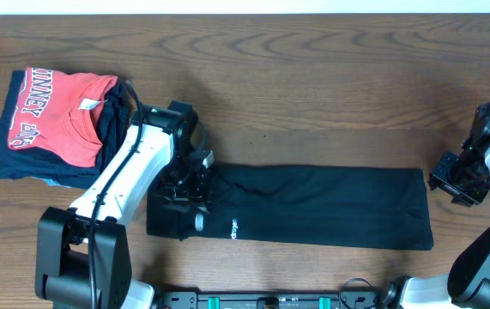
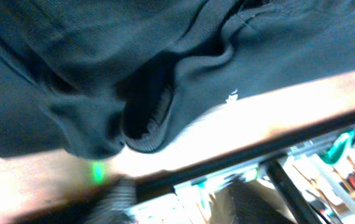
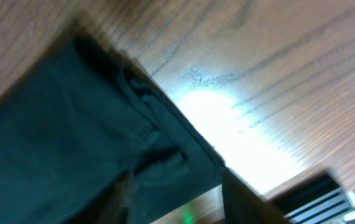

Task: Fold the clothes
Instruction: 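Lower the folded top onto the bottom half with both grippers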

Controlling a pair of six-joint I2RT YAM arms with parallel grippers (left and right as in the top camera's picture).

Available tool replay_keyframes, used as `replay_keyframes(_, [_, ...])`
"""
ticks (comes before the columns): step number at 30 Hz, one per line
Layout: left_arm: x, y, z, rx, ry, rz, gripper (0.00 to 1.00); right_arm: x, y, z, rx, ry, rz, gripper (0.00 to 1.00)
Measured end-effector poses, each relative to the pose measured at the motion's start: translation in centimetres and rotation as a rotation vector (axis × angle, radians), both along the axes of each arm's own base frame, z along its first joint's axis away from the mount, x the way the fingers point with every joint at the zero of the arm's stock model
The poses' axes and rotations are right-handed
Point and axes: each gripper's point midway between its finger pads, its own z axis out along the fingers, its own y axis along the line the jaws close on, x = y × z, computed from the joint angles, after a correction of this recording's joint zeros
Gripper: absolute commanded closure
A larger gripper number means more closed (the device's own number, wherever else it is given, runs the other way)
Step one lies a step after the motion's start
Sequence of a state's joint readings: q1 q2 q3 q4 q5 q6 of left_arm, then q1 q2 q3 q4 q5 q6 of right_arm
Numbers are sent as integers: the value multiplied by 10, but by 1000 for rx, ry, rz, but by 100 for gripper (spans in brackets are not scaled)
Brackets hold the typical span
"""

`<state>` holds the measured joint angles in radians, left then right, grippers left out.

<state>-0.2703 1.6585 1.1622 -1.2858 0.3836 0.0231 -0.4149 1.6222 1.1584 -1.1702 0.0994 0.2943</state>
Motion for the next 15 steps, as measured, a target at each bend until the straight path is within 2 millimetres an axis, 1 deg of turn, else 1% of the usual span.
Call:
replay_keyframes(2, [-5, -1, 2, -10, 22, 4, 30, 0, 0, 0, -2, 1, 10, 44])
replay_keyframes(5, [-5, -4, 3, -23, 28, 10, 30, 3, 2, 0, 14, -12, 35, 40])
replay_keyframes(10, [0, -6, 2, -35, 5, 11, 31, 9, 15, -1, 95, -49, 77, 38])
replay_keyframes(13, [12, -10, -2, -50, -46, 14, 40, 14, 25, -1, 151, -78, 86, 36])
replay_keyframes(14, [16, -11, -3, -55, -63, 14, 44, 17, 28, 0, 172, -93, 88, 36])
replay_keyframes(15, [20, -12, -4, -62, -83, 15, 50, 21, 31, 0, 188, -112, 90, 33])
